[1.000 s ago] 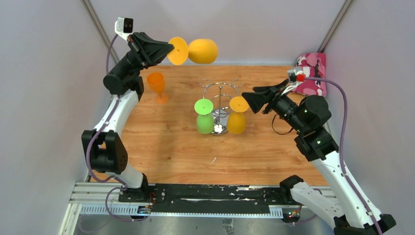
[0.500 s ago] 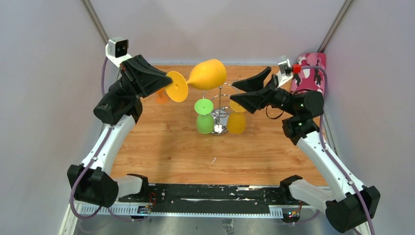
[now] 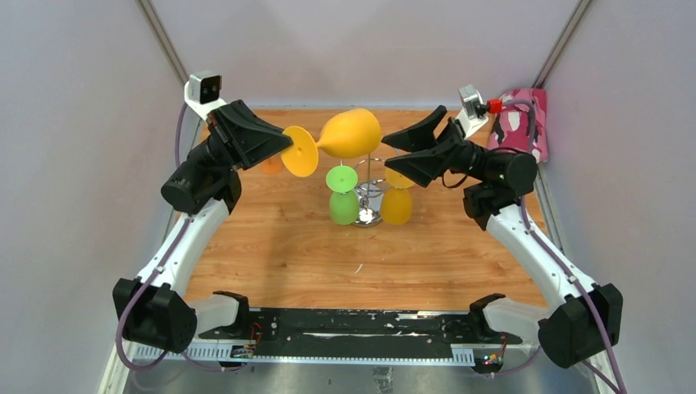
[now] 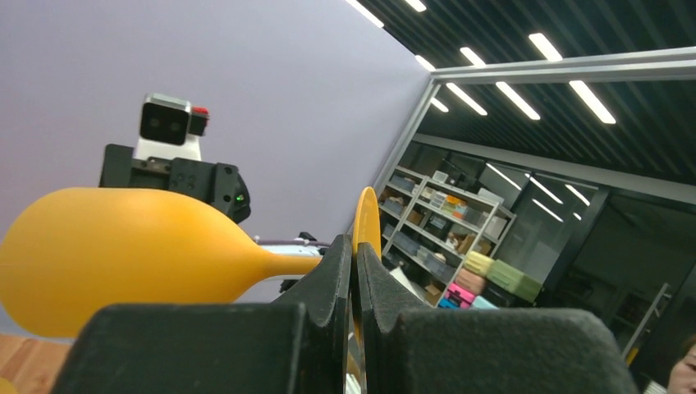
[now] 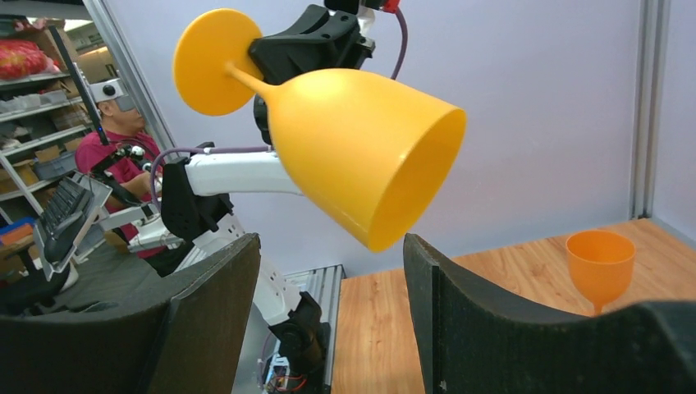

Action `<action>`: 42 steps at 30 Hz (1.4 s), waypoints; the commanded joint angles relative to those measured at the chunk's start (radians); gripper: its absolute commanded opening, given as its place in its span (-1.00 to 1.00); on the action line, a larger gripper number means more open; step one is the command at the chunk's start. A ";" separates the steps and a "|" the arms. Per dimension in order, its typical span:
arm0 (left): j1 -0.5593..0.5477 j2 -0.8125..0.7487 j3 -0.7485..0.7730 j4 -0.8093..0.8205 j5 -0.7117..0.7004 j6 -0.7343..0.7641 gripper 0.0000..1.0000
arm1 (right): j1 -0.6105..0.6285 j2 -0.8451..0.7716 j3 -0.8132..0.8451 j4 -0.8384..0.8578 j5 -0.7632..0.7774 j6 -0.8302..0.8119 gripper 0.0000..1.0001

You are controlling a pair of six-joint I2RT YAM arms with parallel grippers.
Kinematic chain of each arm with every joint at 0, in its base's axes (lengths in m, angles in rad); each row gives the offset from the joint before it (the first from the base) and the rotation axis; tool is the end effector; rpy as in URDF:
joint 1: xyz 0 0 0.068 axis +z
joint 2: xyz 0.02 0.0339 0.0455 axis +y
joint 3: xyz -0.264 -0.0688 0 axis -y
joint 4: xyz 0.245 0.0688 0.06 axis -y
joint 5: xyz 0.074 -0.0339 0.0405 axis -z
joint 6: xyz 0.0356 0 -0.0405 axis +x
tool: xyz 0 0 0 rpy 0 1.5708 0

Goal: Take the wine glass off the wine glass rack

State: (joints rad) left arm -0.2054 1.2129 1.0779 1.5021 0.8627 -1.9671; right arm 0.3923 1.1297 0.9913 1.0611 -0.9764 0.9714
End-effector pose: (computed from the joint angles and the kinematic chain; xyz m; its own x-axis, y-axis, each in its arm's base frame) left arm 0.1883 -0.0669 0.4824 -0.6312 -0.4814 -0.6082 0.7752 -0.4179 -0.4738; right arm 0.1873 0.1094 0.4527 -0.1428 0.4413 -0.8859 -0.9897 -0.0676 0.1258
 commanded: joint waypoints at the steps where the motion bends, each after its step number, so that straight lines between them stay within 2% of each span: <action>1: -0.009 -0.060 -0.016 0.047 -0.013 0.011 -0.89 | -0.011 0.031 0.039 0.127 -0.019 0.077 0.38; 10: -0.023 -0.041 -0.090 0.048 -0.017 0.042 -0.89 | -0.010 0.111 0.095 0.243 -0.014 0.192 0.37; 15: -0.043 -0.016 -0.089 0.048 -0.020 0.059 -0.89 | 0.006 0.192 0.137 0.383 -0.020 0.344 0.35; 19: -0.044 -0.008 -0.080 0.050 -0.019 0.060 -0.89 | 0.028 0.244 0.139 0.424 -0.034 0.393 0.32; 26: -0.044 -0.022 -0.068 0.049 -0.014 0.058 -0.90 | 0.028 0.235 0.085 0.372 -0.025 0.342 0.31; 36: -0.044 -0.021 -0.074 0.049 -0.014 0.063 -0.90 | 0.026 0.114 0.041 0.094 -0.018 0.099 0.30; 39: -0.045 -0.019 -0.077 0.049 -0.017 0.068 -0.90 | 0.030 0.110 0.047 0.094 -0.028 0.099 0.29; 42: -0.045 -0.010 -0.080 0.049 -0.021 0.072 -0.90 | 0.047 0.157 0.076 0.170 -0.047 0.168 0.25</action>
State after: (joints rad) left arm -0.2447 1.1954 0.9913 1.5059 0.8421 -1.9163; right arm 0.4110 1.2533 1.0416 1.1828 -0.9829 1.1213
